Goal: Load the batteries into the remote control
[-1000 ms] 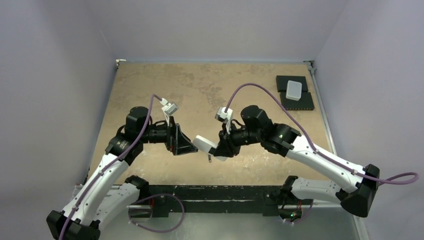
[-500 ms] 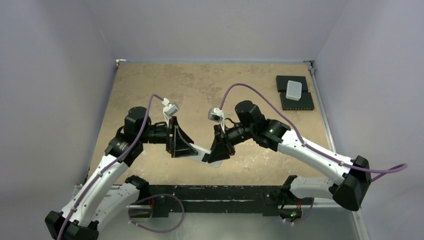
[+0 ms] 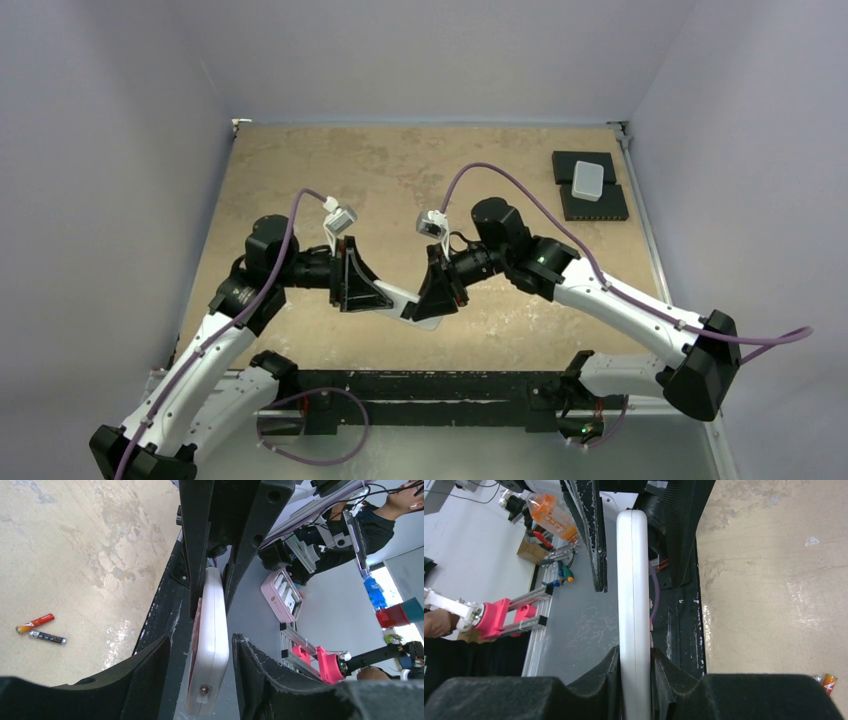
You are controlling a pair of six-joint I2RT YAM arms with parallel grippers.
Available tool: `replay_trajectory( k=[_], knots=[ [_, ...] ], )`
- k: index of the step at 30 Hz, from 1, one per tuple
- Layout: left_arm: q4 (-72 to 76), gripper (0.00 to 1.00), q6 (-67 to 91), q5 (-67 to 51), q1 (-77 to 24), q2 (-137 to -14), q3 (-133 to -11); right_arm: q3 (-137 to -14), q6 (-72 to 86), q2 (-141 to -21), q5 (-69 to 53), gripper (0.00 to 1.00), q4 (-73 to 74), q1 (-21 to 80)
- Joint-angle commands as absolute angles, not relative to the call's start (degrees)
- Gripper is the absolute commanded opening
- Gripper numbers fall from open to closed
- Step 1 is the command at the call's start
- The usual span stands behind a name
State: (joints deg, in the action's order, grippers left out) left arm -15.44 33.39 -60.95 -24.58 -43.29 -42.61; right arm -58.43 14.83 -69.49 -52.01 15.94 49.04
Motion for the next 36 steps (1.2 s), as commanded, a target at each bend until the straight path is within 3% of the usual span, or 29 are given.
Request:
replay_trajectory(
  k=[1, 6, 11, 13, 17, 21, 27, 36],
  knots=[
    [-12.5, 0.48, 34.2, -62.8, -25.1, -42.5, -42.2, -59.0, 16.6, -68.5, -53.0, 0.0, 12.8, 48.5],
    [-12.5, 0.4, 34.2, -62.9, -25.3, -42.3, -42.0, -59.1, 17.0, -68.5, -53.1, 0.0, 12.8, 48.3],
    [-12.5, 0.16, 34.3, -62.5, -25.3, -42.4, -42.0, -58.7, 17.0, -68.2, -52.7, 0.0, 12.8, 48.2],
    [-12.4, 0.0, 34.4, -62.1, -25.3, -42.4, -41.8, -58.5, 17.0, -68.2, -52.3, 0.0, 12.8, 48.2],
    [-11.4, 0.0, 35.4, -60.7, -25.3, -42.4, -40.7, -57.9, 16.9, -67.5, -51.3, 0.07, 12.7, 48.0],
    [-9.6, 0.0, 37.3, -59.2, -25.3, -41.1, -39.9, -57.2, 16.9, -65.3, -48.3, 0.33, 13.0, 47.7],
    [-7.9, 0.0, 39.3, -56.5, -25.3, -39.2, -38.8, -54.6, 17.2, -61.0, -40.5, 0.57, 12.8, 47.3],
    [-5.3, 0.0, 43.1, -52.0, -25.3, -36.7, -37.9, -50.4, 19.7, -51.2, -25.5, 0.77, 14.3, 46.8]
  ],
)
